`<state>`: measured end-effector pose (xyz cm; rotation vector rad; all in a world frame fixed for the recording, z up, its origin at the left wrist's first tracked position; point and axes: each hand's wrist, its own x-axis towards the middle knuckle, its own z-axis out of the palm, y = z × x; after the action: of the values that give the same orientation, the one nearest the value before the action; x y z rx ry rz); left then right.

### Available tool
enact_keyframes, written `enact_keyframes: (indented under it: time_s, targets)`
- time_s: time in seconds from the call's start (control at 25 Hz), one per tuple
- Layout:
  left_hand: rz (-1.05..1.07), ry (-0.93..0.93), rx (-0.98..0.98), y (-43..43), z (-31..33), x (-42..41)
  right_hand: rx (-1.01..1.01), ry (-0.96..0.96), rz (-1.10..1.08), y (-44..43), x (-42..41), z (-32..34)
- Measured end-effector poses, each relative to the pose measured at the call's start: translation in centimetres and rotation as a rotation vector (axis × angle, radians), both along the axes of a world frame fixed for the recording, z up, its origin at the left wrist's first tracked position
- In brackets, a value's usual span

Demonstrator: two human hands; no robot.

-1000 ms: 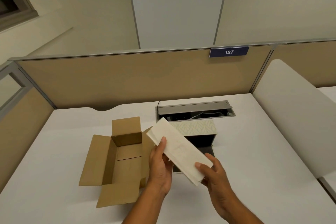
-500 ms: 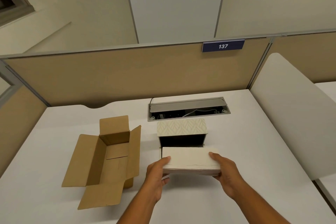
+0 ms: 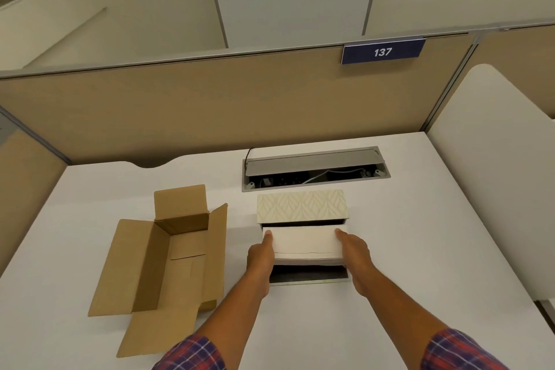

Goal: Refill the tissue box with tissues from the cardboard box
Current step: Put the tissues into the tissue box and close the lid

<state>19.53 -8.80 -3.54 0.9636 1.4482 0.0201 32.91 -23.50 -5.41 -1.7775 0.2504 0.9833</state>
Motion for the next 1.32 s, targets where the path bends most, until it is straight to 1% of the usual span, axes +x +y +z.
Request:
enact_keyframes:
  time_s: [0.2, 0.44, 0.68, 0.8, 0.92, 1.0, 1.08, 1.16, 1.32]
  targets:
    - [-0.010, 0.036, 0.003, 1.1, -1.9, 0.6, -0.006, -0.020, -0.014, 1.2, 0.8, -0.7]
    - [0.001, 0.046, -0.015, 1.4, -2.1, 1.3, -0.055, -0.113, -0.043, 1.7, 1.0, -1.6]
    - [0.052, 0.044, 0.008, 1.5, -1.9, 1.1, -0.148, -0.216, 0.099, 1.5, 1.0, -2.2]
    - [0.088, 0.005, 0.088, 1.8, -1.6, 0.6, -0.160, -0.332, 0.089, 0.8, 1.5, -1.4]
    - [0.066, -0.105, 0.229, 2.3, -1.0, 0.5, -0.080, -0.471, 0.058, 0.5, 2.7, 0.0]
    - [0.025, -0.170, 0.297, 2.4, 0.3, 0.8, -0.039, -0.468, 0.091, 0.9, 3.6, 1.2]
    - [0.003, -0.178, 0.326, 2.3, 1.5, 0.9, -0.010, -0.404, 0.119, 1.2, 4.1, 2.4]
    - [-0.013, -0.164, 0.318, 2.2, 1.8, 0.4, -0.007, -0.377, 0.122, 0.9, 4.1, 2.9]
    - [-0.018, -0.166, 0.275, 1.2, 1.7, -1.2, -0.028, -0.443, 0.160, -0.3, 2.8, 2.6]
